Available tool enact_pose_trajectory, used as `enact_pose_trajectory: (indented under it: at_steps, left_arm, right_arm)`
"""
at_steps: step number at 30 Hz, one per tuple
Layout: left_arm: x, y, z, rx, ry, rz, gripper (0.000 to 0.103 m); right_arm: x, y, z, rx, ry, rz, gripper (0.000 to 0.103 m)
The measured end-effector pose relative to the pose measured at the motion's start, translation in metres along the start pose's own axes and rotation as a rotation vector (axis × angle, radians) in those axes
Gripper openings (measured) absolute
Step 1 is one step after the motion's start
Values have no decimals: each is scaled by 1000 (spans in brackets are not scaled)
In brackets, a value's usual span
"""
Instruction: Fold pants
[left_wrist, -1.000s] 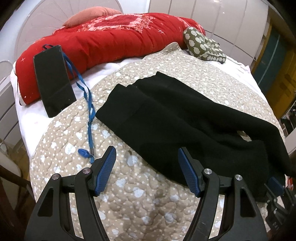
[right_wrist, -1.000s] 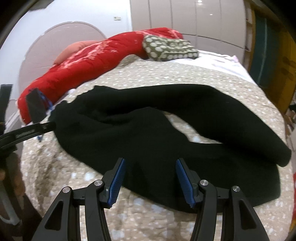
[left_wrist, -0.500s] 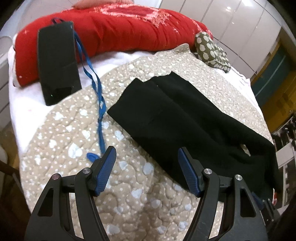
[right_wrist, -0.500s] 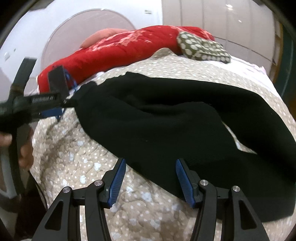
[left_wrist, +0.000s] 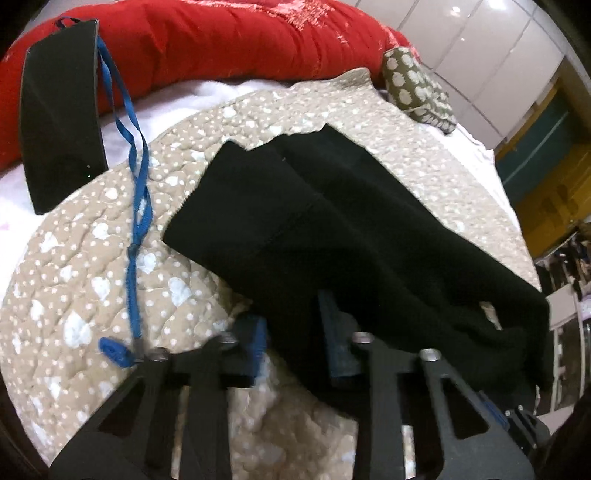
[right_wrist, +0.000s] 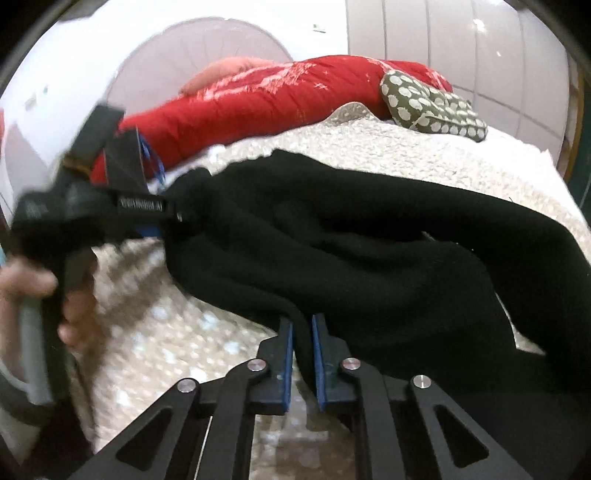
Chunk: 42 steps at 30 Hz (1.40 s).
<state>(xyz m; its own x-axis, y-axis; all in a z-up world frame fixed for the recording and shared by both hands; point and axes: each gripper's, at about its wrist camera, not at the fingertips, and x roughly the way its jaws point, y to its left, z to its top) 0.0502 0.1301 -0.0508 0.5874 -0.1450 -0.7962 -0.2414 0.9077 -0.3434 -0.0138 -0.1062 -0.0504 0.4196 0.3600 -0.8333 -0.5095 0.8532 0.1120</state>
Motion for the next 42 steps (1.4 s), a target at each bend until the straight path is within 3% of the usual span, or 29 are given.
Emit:
enact_pose_trajectory:
  at_steps: [6,9,13,15,17,20,22,24,27,31,34,38,39,42]
  left_arm:
    - [-50,2,-13,54,-56,8,16]
    - [-49,9,-24,62,-35,64,16]
    - [-39,15,-37,77,-1,118,16]
    - [-43,14,-36,70,-10,123,16]
    - [-52,10,-33,80,-37,151,17]
    - [-74,3,-32,106,-120,201,17]
    - [-85,0,-32,112,-149,201,26]
    - [-88,-5,-31,120,-154,173,33]
    - [-83,-19,-33,149,-138,146,33]
    - [-68,-47,-37,183,-99,111,33]
    - [-50,-70,-44,220,-52,101,33]
    - [-31,-96,-56,272,2,84,33]
    - [-27,-101,-58,283,13,79,33]
    - [-21,-111,-64,312,26,68,33]
  right_arm:
    - [-39,4,-10,47,-31,134,6]
    - [-39,12,-23,71,14,203,6]
    - [-18,17,-43,72,76,191,6]
    - [-21,11,-43,106,67,216,9]
    - [-36,2,-40,123,62,223,20]
    - [-71,-23,-47,142,3,137,27]
    - [-95,-47,-57,189,-37,54,28]
    - [-119,-79,-74,272,-60,-63,29]
    - [-136,-124,-91,393,-58,-148,29]
    - [-143,-161,-85,496,-115,-135,29]
    - [-115,-193,-67,558,-27,-97,29]
    - [-93,-245,-46,577,-21,-245,29]
    - [-94,-257,-42,584,-18,-323,29]
    - [-120,-272,-49,632,-54,-325,29]
